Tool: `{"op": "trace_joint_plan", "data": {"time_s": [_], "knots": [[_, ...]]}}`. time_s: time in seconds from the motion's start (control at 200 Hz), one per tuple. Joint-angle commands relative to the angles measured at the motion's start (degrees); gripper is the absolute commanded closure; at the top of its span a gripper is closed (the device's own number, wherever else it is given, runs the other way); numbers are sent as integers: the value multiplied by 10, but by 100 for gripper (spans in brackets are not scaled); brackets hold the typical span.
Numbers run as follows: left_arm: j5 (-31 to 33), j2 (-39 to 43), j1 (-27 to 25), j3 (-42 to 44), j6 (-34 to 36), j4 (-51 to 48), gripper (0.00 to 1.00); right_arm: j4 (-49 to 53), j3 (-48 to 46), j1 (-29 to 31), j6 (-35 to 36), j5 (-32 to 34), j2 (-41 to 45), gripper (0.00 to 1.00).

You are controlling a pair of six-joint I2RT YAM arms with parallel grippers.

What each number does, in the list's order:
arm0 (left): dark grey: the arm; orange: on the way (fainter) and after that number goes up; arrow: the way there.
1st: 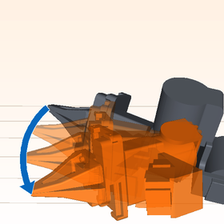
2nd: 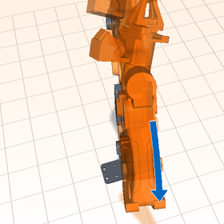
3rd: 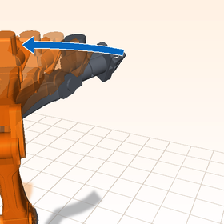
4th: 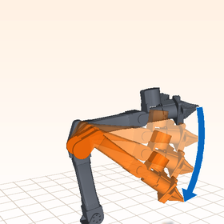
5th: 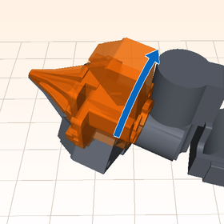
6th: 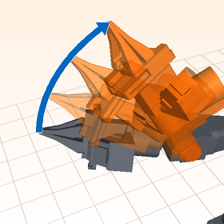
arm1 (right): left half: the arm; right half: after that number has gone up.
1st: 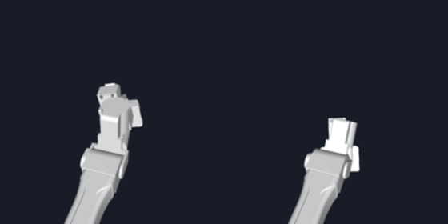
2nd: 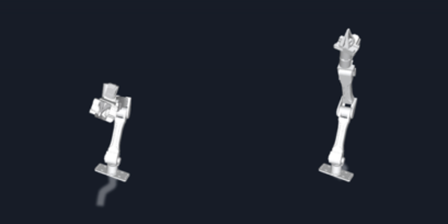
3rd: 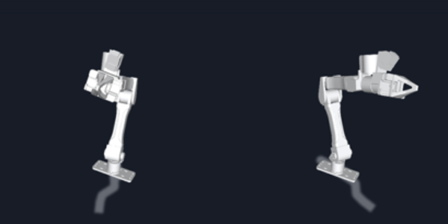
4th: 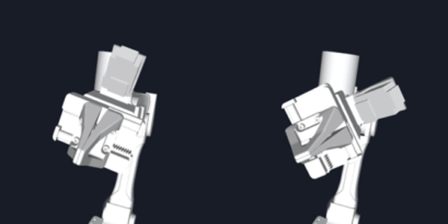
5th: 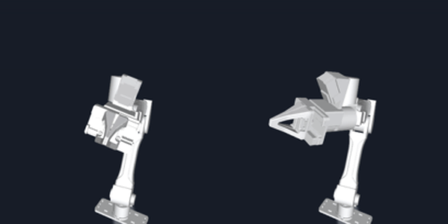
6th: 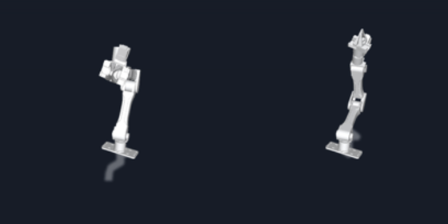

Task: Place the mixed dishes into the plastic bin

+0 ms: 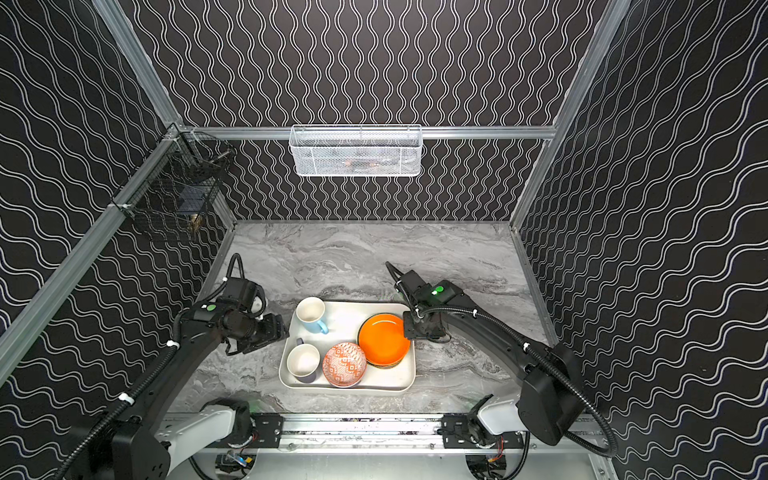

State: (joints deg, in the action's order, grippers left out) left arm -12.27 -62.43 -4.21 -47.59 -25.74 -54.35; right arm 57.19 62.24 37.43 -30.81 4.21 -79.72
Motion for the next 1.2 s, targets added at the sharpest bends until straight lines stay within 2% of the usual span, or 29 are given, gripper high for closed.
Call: {"op": "trace_joint_plan", "data": {"time_s": [0.0,0.265,0.495,0.776,0.856,1.191], "knots": [[-8,-5,-11,4,3,13,30,-19,-10,-15,9,-18,6,63],[8,-46,-58,5,-10,42,34,-41,-4,-28,20,-42,-8,66],[22,-76,-60,0,-10,49,39,-63,-9,-28,24,-65,-39,67],[34,-109,-60,-8,-5,53,52,-83,-13,-30,18,-71,-69,70],[38,-119,-60,-12,-2,53,56,-87,-13,-33,16,-71,-76,72],[36,-163,-59,-28,8,72,77,-83,-4,-58,18,-61,-94,93]]}}
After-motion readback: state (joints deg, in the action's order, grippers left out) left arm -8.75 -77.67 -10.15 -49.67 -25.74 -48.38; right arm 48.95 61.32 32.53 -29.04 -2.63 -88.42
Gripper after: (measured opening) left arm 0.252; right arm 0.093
